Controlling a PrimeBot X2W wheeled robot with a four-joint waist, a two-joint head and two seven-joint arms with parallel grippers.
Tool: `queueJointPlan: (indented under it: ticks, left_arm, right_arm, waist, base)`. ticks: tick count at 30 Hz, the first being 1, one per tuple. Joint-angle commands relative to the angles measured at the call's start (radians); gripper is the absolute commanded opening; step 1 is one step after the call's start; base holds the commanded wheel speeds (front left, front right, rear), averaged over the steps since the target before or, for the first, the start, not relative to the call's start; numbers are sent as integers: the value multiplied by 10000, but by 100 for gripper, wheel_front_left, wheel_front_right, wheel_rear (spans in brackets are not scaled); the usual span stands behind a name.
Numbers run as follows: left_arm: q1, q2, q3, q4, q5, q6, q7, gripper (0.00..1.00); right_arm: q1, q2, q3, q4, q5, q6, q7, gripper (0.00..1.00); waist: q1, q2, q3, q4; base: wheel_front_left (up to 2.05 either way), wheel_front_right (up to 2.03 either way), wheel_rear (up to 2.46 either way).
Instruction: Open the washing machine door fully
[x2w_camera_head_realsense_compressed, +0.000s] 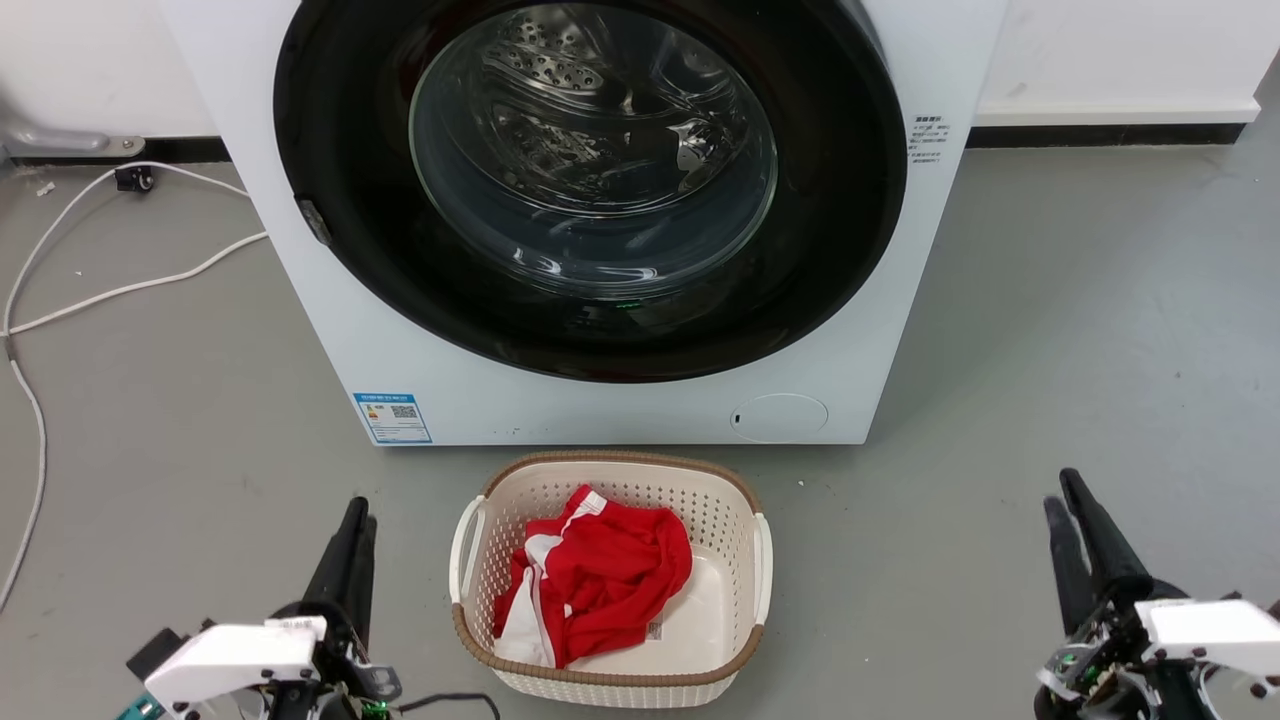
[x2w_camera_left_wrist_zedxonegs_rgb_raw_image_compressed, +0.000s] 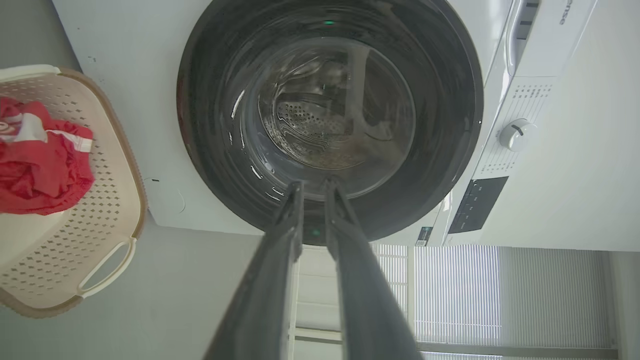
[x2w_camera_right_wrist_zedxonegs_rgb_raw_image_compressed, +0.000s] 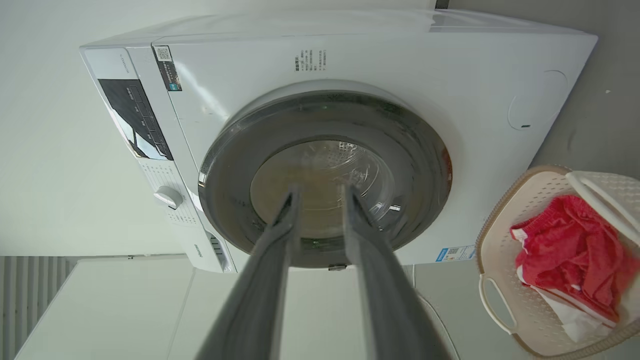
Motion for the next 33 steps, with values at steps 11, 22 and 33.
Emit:
queueJointPlan:
  ticks: [11,22,33]
  left_arm:
    - [-8,3,-290,-434,549,-4,-562,100]
    - [-82,2,-315,-1252,2774,-7,-1051,100]
    - [-50,0,-534,-1779,5624,-11,-1482,100]
  right_arm:
    - [198,5,175,-558,-587,0,-564,100]
    - [295,12,239,-1342,-3449,0,-1053,100]
    - [460,18,409,-1921,-7016,0,-1487,100]
  waist:
    - [0,0,-6,-20]
    - [0,0,16,-39]
    - [0,0,31,-53]
  base:
    - [0,0,0]
    - [0,0,0]
    - [0,0,0]
